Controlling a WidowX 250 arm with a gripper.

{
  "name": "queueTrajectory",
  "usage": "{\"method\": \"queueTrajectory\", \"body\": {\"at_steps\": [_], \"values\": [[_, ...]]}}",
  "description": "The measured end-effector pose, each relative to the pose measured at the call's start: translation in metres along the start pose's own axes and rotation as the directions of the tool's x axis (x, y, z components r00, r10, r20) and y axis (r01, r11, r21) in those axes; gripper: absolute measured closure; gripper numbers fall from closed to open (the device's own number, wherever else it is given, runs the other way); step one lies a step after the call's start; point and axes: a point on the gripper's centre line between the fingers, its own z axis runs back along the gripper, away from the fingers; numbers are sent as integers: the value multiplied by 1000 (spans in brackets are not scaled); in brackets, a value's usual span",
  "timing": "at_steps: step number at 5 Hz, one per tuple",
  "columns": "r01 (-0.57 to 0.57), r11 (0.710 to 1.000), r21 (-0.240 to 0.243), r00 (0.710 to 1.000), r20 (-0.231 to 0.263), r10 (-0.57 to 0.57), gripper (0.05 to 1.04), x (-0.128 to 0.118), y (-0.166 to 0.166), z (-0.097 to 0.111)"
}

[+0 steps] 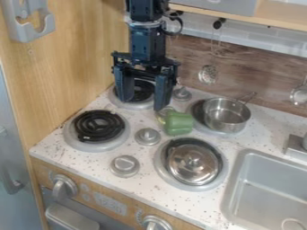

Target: Move the green bell pepper to the left lower burner

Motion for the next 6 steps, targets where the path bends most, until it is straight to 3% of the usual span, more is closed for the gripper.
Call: {"method": "queueTrajectory", "body": {"at_steps": [1,3,4,5,6], "values": [[0,1000,-5,999,-36,0,84,-2,0,-11],[46,999,-8,999,-28,-46,84,46,9,-34],[132,989,64,988,67,-136,84,77,21,-40],[291,948,131,949,89,-304,84,110,27,-49],[338,929,154,933,72,-352,84,136,35,-58]]}}
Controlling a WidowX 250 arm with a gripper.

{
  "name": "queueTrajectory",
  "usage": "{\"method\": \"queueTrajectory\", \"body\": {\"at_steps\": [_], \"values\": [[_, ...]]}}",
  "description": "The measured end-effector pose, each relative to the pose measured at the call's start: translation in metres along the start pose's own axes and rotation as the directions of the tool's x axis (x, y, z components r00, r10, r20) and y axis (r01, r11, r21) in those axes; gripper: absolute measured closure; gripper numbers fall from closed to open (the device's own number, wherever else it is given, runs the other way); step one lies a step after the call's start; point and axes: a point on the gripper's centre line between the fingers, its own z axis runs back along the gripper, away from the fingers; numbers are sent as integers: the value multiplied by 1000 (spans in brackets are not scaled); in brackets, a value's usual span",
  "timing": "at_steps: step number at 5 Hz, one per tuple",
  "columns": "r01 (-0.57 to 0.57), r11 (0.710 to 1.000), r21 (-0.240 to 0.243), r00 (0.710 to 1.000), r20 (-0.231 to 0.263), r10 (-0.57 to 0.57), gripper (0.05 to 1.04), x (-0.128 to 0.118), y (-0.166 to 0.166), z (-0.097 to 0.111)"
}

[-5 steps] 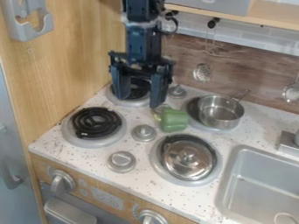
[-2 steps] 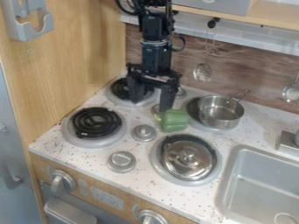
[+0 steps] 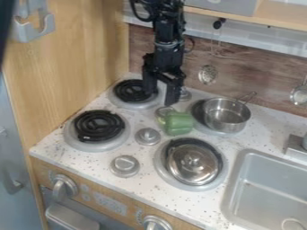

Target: Move the green bell pepper to the left lower burner

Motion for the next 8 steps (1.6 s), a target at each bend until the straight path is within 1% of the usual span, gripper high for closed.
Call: {"method": "queueTrajectory", "body": {"at_steps": [1,2,3,4,5,6,7,8], "values": [[-13,999,-38,1000,-17,12,84,18,6,-24],[-13,997,-82,999,-43,10,84,30,7,-48],[12,992,-124,998,-65,-20,84,37,-1,-59],[48,989,-141,995,-81,-60,84,37,-10,-66],[51,986,-160,990,-123,-71,84,27,-16,-78],[49,982,-181,986,-149,-77,134,18,-21,-84],[32,983,-183,985,-162,-62,202,16,-22,-83],[-23,988,-150,992,-130,4,202,11,-23,-70]]}}
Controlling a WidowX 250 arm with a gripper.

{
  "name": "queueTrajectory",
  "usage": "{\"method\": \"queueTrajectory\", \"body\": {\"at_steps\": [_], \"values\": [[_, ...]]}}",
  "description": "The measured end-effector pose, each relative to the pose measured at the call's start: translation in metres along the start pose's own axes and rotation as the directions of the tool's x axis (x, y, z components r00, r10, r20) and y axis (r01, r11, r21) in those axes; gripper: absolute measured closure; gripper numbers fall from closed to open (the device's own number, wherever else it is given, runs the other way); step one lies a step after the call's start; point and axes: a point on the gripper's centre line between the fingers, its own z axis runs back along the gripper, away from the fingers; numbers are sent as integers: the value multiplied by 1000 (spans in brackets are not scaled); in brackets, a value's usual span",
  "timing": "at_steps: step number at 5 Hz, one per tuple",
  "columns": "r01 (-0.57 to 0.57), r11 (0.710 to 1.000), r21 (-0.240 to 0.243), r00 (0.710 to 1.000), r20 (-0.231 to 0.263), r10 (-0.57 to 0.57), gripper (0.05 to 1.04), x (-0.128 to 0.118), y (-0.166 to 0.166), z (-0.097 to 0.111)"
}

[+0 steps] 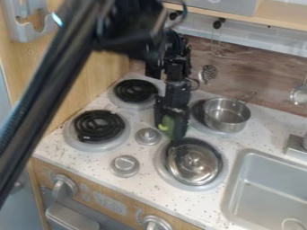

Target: Move the green bell pepper to the left lower burner

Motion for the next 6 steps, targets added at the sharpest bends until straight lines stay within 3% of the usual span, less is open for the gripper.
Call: {"method": "queueTrajectory", "body": {"at_steps": [1,2,3,4,6], "values": [[-128,989,72,987,105,121,202,-17,8,51],[-244,965,92,966,112,233,202,-46,21,65],[-395,917,51,918,53,392,202,-92,57,51],[-470,882,27,883,28,469,202,-118,77,46],[-522,853,-16,853,7,522,182,-137,92,37]]}}
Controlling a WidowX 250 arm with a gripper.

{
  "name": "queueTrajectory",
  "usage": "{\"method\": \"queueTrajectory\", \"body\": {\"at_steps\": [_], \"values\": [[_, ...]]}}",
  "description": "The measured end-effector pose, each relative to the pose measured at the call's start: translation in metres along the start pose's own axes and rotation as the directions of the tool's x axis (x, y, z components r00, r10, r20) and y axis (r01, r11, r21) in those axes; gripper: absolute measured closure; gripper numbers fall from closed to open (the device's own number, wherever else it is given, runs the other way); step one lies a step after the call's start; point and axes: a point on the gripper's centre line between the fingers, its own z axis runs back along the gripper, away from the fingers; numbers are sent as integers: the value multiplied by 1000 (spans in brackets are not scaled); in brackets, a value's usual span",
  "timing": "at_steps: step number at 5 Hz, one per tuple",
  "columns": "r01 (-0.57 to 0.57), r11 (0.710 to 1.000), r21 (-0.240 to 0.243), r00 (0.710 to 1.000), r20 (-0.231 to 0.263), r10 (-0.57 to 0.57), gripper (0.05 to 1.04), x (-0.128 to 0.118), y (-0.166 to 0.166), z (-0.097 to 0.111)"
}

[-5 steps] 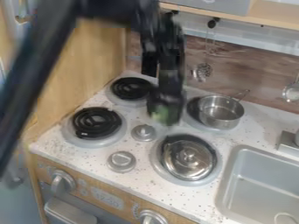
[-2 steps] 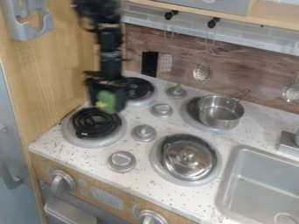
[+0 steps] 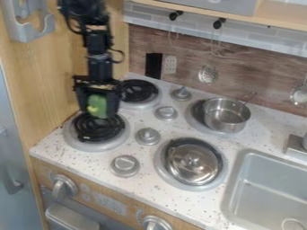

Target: Move the green bell pepper to the left lower burner

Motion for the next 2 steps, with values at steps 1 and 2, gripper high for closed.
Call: {"method": "queueTrajectory", "body": {"at_steps": [1,2], "values": [[4,1000,-11,1000,-29,-4,136,0,1,-13],[10,1000,-9,1000,-15,-10,68,4,2,-11]]}}
